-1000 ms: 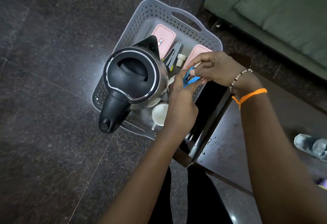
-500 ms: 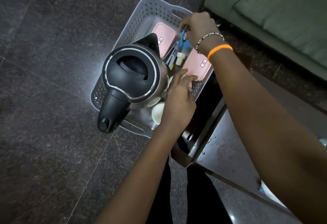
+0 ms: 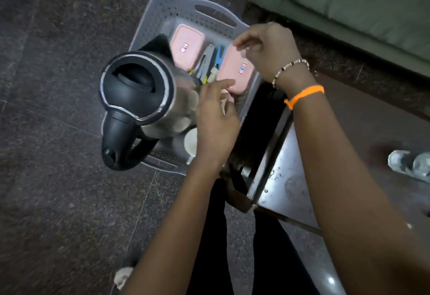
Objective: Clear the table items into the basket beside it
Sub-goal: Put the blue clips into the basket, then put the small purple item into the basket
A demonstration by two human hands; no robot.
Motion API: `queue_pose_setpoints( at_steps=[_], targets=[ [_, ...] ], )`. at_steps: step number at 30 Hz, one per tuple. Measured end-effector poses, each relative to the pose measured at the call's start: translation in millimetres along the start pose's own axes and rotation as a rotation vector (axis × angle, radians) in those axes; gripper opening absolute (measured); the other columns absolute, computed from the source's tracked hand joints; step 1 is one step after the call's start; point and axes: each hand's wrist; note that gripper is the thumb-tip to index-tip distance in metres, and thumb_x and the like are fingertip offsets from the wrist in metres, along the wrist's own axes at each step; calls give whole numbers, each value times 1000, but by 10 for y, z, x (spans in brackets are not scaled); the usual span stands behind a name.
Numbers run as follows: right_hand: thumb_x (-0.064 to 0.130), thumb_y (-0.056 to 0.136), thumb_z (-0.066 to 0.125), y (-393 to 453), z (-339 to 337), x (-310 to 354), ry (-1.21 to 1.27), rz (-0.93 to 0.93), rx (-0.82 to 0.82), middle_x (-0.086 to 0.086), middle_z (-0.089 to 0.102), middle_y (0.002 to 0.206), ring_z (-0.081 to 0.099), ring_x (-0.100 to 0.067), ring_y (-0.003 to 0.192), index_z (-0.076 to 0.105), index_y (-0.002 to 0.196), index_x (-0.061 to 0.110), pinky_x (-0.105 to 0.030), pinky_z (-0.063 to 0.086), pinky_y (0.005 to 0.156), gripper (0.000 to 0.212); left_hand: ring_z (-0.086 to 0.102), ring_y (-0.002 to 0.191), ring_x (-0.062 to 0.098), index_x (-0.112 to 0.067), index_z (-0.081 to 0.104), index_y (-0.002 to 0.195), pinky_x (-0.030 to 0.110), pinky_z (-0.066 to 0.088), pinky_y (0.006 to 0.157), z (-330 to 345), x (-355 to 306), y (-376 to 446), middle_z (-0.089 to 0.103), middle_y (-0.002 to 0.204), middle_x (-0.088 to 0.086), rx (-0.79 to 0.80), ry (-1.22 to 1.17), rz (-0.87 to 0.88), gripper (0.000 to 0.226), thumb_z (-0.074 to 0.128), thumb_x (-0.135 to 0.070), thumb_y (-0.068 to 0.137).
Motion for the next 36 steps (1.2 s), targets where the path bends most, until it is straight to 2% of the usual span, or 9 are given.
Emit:
queue_pose_setpoints(
  at_steps=[2,6,11,15,20,24,27,34,36],
  targets=[
    [2,78,56,-428,-116,-211,122,59,-47,5,64,73,55,13,53,71,91,14,-1,37,62,24,59,96,22,-8,63,97,34,47,92,132,-63,-102,56,100,6,6,27,30,26,47,0,78],
    [8,81,59,-1330,-278,-783,232,238,-106,21,53,63,52,9,52,68,85,20,-3,39,60,16,54,83,5,-15,64,91,13,41,82,544,-121,-463,54,96,0,136,79,19,23,48,0,84],
    [6,84,59,-2388,-459,-1663,286,478,-195,-1,65,80,56,1,58,69,90,8,-8,43,64,13,51,75,-11,-14,66,92,0,36,71,1313,-214,-1228,52,97,-4,391,126,-9,21,50,-1,88],
    [5,84,58,-3034,-651,-2329,355,599,-323,0,62,81,57,-18,68,69,88,8,-36,55,77,12,53,76,-1,-15,67,90,-1,36,71,1961,-310,-1773,52,96,-5,554,196,41,21,52,-2,87],
    [1,83,56,-3632,-861,-3245,341,734,-416,-13,71,95,59,-20,71,69,89,5,-31,51,78,16,58,84,9,-13,68,89,-3,34,73,2748,-408,-2305,54,93,-4,750,287,102,20,52,-1,86],
    [4,82,54,-3953,-955,-4089,311,892,-473,-18,68,106,65,-31,92,69,95,5,-14,37,72,20,57,80,5,-12,69,90,-3,35,73,3297,-480,-2588,56,95,-4,828,338,151,21,51,-1,87],
    [8,81,52,-4001,-957,-4584,260,920,-504,-25,42,140,46,-25,128,65,105,5,-17,31,95,28,52,75,-5,-12,68,92,3,40,73,3523,-508,-2664,55,95,-6,854,371,168,21,50,-2,88],
    [14,83,60,-3883,-964,-5329,144,1037,-213,-19,14,153,19,-28,142,49,128,14,-26,24,110,47,52,77,-15,-17,67,90,4,41,72,3750,-386,-2740,55,91,-13,853,423,159,24,49,-1,87],
    [8,83,58,-3841,-942,-5407,138,1045,-206,-18,21,150,32,-27,136,52,123,8,-25,28,109,41,54,78,-9,-17,68,91,-2,37,72,3718,-347,-2728,56,93,-10,847,430,139,26,49,0,86]
  ],
)
Point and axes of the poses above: each hand's wrist, its own y-axis towards the middle knuckle, its own z-axis out of the palm, x = y × z
